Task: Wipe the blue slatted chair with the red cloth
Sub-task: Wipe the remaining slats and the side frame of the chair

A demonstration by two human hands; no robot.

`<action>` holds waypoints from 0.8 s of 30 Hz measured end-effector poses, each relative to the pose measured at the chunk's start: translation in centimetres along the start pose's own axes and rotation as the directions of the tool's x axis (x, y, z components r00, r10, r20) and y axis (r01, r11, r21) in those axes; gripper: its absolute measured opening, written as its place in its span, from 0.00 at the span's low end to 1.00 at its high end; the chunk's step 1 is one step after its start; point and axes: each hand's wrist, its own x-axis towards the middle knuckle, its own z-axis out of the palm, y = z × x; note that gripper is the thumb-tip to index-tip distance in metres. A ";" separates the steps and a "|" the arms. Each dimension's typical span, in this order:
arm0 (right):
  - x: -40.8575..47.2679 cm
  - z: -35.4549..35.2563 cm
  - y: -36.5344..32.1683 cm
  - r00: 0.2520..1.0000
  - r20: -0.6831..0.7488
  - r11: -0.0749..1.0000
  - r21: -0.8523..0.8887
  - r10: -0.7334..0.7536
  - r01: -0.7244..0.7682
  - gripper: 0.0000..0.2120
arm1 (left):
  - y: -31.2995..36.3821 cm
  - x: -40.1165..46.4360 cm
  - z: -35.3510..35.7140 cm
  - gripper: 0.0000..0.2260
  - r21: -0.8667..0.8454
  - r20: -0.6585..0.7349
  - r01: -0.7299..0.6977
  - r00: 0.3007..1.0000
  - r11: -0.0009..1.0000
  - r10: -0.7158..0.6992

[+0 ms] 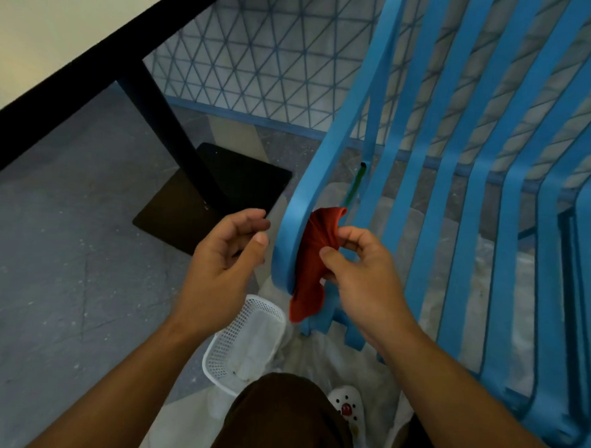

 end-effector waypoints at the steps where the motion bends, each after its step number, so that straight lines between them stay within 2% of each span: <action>1: 0.4 0.4 0.1 1.000 -0.001 1.000 0.009 0.013 -0.013 0.09 | -0.1 0.6 0.1 0.19 -0.003 0.034 0.021 0.999 1.000 -0.021; 5: 1.6 1.3 0.2 0.999 0.027 0.999 0.037 0.027 -0.028 0.09 | 0.0 3.0 0.3 0.17 -0.081 0.170 0.125 0.979 0.989 -0.110; 10: 2.5 1.6 -0.4 0.999 0.045 0.996 0.089 0.022 -0.026 0.11 | -0.3 5.3 0.4 0.14 -0.141 0.271 0.204 0.949 0.969 -0.160; 15: 2.7 1.5 -1.0 0.994 0.110 0.987 0.158 -0.005 -0.013 0.14 | -1.0 6.7 0.0 0.16 -0.066 0.265 0.121 0.959 0.990 -0.100; 18: 2.6 0.8 -1.6 0.992 0.126 0.986 0.168 -0.022 0.001 0.15 | -2.0 7.4 -0.6 0.14 -0.001 0.275 0.097 0.957 0.995 -0.093; 21: 2.7 -0.4 -1.7 0.992 0.125 0.997 0.071 -0.011 0.002 0.14 | -3.3 8.0 -0.8 0.15 -0.015 0.305 0.126 0.945 0.992 -0.116; 24: 2.9 -1.8 -1.3 0.998 0.063 0.984 -0.172 -0.024 0.034 0.14 | -5.2 9.0 -1.1 0.18 -0.048 0.327 0.199 0.929 0.979 -0.173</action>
